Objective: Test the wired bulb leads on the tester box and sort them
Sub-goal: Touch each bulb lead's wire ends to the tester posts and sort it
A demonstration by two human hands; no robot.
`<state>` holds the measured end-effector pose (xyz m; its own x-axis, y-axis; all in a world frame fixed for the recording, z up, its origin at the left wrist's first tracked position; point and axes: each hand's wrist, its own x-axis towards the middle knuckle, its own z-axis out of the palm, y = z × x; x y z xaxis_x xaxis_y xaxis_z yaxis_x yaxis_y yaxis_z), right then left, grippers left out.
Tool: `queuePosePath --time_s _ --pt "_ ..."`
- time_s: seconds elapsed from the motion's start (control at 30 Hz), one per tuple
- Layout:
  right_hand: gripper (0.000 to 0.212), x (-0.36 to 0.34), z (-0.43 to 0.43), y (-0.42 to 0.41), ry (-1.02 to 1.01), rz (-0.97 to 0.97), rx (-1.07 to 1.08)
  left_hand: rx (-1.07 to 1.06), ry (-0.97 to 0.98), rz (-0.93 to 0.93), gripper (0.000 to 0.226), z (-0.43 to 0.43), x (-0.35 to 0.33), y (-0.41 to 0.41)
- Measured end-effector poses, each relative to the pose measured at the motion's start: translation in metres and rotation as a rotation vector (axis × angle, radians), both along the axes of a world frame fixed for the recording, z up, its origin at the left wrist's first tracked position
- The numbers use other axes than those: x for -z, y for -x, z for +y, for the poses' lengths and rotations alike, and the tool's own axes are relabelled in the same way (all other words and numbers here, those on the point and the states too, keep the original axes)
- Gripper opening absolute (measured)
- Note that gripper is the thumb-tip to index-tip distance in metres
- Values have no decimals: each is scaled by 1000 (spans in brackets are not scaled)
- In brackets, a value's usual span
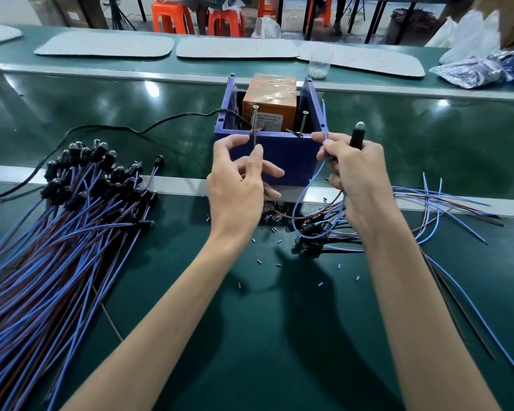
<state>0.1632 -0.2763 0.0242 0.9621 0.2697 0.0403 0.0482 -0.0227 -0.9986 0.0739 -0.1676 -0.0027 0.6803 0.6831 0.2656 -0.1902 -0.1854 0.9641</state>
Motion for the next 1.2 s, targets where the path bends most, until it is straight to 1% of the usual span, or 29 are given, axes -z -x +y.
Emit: queuePosePath --time_s 0.03,0.1,0.13,0.2,0.27,0.4,0.47,0.57,0.63,0.87,1.03,1.2 --pt "28 1 0 -1 0 -1 4 -27 5 -10 3 1 0 1" --pt "22 3 -1 -3 -23 1 0 -81 -6 -23 10 5 2 1" --pt "23 3 -2 -3 -31 5 -11 -98 1 -32 10 7 3 1" --pt "34 5 -3 -5 -23 4 -21 -112 51 -47 7 12 5 0" --pt "35 7 -2 -5 -2 -5 -17 -117 114 -42 5 16 9 -2" --pt "34 10 3 -4 -1 -6 -15 -111 196 20 17 23 15 -7" --pt "29 11 4 -4 -4 -3 -15 -106 191 39 22 24 16 -8" --pt "35 15 5 -4 -19 6 3 -110 146 58 28 26 16 -8" --pt "35 17 6 -4 -29 16 11 -115 137 72 31 27 16 -7" --pt "35 27 10 -5 -79 54 63 -106 124 118 30 29 16 -4" --pt "36 29 11 -5 -92 33 109 -108 115 123 29 28 15 -4" --pt "36 29 11 -6 -95 26 101 -113 116 120 30 27 16 -3"
